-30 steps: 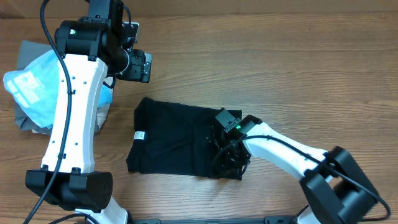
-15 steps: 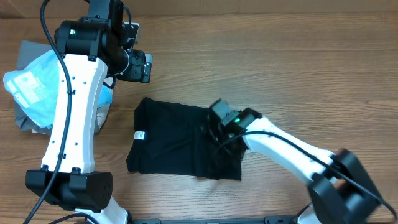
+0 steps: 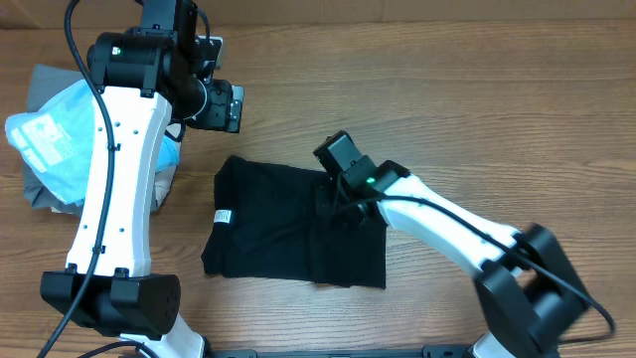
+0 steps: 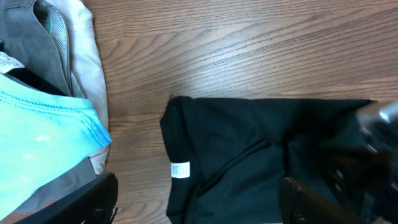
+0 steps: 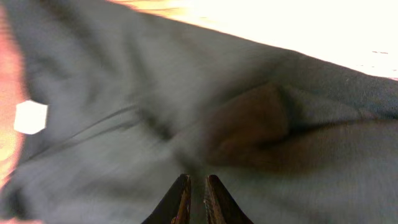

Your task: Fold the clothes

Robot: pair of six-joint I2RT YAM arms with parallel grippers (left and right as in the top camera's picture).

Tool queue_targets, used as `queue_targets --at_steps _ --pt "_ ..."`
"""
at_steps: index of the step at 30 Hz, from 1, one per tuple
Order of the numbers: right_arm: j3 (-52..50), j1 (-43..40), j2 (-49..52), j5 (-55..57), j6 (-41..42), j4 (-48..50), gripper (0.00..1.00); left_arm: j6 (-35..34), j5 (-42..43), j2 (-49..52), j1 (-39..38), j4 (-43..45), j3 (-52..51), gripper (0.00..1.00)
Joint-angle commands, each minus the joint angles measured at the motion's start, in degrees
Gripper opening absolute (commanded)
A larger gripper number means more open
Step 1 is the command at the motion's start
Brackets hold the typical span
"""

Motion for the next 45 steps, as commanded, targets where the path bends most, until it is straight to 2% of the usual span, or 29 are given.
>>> queue_targets --at_steps 1,6,9,13,16,18,23,29,32,38,45 --pt "-0.2 -1.95 2.36 3.72 2.97 3.61 0.13 1.09 0.66 0.24 0.2 -0.04 0.17 0.85" --pt "-0.22 -3.41 7.98 1.68 2.93 17.88 0.07 1.07 0.66 0.24 0.2 0.02 0.2 0.85" --pt "-0.2 -3.41 10.25 -2.86 2.93 20.81 0.06 1.07 0.66 0.24 0.2 -0.55 0.17 0.85" --pt "-0.02 -3.61 8.57 -3.48 1.03 17.14 0.04 1.29 0.59 0.24 0.2 -1.44 0.17 0.85" --pt "0.68 -4.7 2.86 -3.45 -4.94 12.09 0.05 1.33 0.39 0.24 0.22 -1.4 0.17 0.85" --pt "1.29 -5.84 -2.25 -3.45 -9.4 6.47 0.06 1.36 0.39 0.24 0.22 -1.33 0.17 0.85" --pt "1.4 -7.87 -13.14 -5.14 -13.46 -8.81 0.06 2.36 -0.35 0.24 0.22 -1.46 0.17 0.86" --pt "0.42 -6.14 -14.38 -14.23 -22.53 -21.14 0.06 0.37 -0.85 0.24 0.39 -1.79 0.17 0.9" --pt "-3.19 -3.34 -13.09 -14.6 -29.97 -21.57 0.07 -0.5 -0.83 0.24 0.96 -1.75 0.17 0.94" --pt "-7.63 3.3 -9.94 -21.59 -37.29 -19.37 0.07 -0.66 -0.83 0.24 1.49 -1.57 0.17 0.96" --pt "-7.69 10.97 -6.36 -13.88 -39.34 -19.96 0.1 -0.66 -0.63 0.24 1.49 -1.62 0.17 0.98"
